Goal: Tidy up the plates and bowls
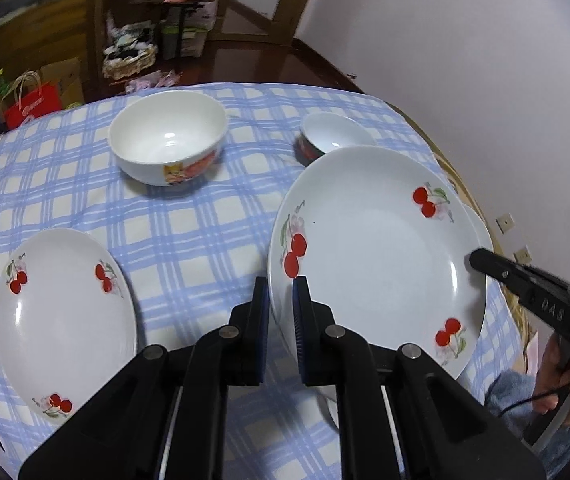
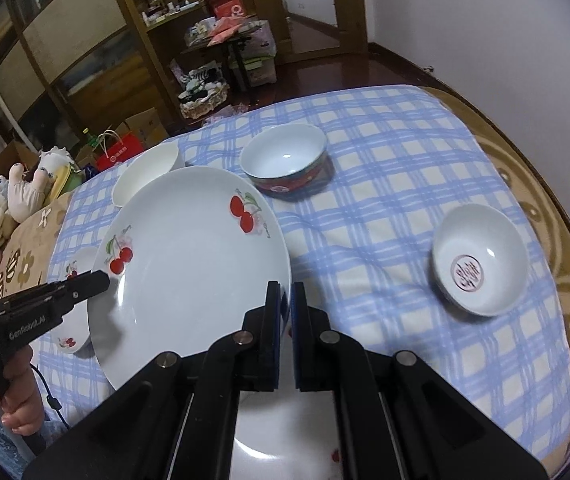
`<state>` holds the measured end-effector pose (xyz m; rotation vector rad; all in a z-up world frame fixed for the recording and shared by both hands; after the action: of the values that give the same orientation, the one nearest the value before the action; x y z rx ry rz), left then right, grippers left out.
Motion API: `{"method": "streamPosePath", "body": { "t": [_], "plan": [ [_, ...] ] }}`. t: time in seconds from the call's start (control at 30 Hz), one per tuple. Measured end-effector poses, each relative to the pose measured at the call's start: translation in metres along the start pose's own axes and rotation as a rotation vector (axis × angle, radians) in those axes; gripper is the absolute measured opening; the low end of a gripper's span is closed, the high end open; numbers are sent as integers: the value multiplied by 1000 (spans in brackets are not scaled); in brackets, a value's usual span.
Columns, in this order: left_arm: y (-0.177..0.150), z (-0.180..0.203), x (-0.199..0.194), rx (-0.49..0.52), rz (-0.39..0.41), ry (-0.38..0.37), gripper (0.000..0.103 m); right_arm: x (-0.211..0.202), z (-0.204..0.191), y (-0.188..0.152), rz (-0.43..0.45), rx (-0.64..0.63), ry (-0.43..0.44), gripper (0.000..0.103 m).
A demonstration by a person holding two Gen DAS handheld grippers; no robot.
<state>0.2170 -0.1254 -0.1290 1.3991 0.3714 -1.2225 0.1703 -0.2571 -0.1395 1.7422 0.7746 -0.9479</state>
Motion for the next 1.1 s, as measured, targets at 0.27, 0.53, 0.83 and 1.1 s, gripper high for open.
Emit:
{"method": "streamPosePath", "body": {
  "t": [0.27, 0.53, 0.83, 1.1],
  "plan": [
    [-16, 27, -5, 38, -24, -30, 11, -23, 21, -16, -6, 4, -34, 6],
    [-30, 39, -10, 39, -46, -53, 11, -32, 31, -34, -31, 7, -40, 6],
    [-43, 47, -2, 84, -77, -27, 11, -28, 41, -50, -51, 18, -55, 6],
    [-51, 51, 10, 100, -114, -17, 11, -22, 49, -58, -68, 39, -58, 6]
  ]
}}
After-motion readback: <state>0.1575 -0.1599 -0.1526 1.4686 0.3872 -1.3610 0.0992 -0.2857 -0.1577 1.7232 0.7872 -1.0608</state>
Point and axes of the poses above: each gripper's, at about its wrist camera, not at the fingertips, and x roughly the way its jaws point, z to its right, y to its top, the point moved 8 cm from there along x, roughly the way its jaws point, and after that the axes turned 6 degrees about x, right-handed, at the moved point
